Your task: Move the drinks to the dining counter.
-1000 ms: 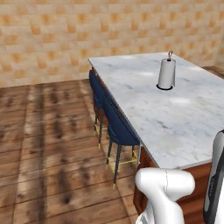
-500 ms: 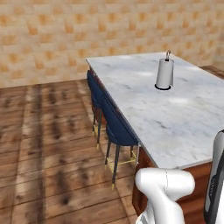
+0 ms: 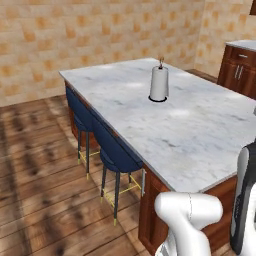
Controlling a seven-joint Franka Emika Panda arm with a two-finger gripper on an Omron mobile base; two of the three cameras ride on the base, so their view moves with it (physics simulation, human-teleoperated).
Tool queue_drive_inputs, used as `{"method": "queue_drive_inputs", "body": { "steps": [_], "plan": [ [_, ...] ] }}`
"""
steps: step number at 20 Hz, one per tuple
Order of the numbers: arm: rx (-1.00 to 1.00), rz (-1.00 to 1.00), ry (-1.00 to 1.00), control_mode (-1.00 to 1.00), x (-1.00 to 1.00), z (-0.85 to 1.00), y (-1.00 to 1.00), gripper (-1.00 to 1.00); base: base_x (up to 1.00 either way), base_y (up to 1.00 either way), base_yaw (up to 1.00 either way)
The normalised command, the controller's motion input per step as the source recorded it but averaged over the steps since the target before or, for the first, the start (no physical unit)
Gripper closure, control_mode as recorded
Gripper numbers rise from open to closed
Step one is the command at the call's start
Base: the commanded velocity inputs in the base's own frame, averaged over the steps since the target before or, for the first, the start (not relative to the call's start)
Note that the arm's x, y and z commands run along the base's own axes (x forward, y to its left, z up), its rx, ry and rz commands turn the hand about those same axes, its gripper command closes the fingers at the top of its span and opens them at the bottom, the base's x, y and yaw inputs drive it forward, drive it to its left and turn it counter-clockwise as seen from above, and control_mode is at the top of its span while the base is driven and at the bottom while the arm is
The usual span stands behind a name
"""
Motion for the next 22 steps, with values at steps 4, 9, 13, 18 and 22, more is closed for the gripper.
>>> {"method": "queue_drive_inputs", "body": {
  "steps": [4,9,13,18,22],
  "plan": [
    [0.0,0.03,0.11,-1.0,0.63,0.0,0.0,1.0,0.0,0.0,0.0],
    [0.0,0.16,0.06,-1.0,0.5,0.0,0.0,1.0,0.0,0.0,0.0],
    [0.03,0.23,0.01,-1.0,0.48,-0.08,-0.06,1.0,0.0,0.0,0.0],
    [0.03,0.31,0.0,-1.0,0.48,-0.15,-0.08,1.0,0.0,0.0,0.0],
    [0.03,0.3,0.0,-1.0,0.51,-0.13,-0.01,1.0,0.0,0.0,0.0]
  ]
}}
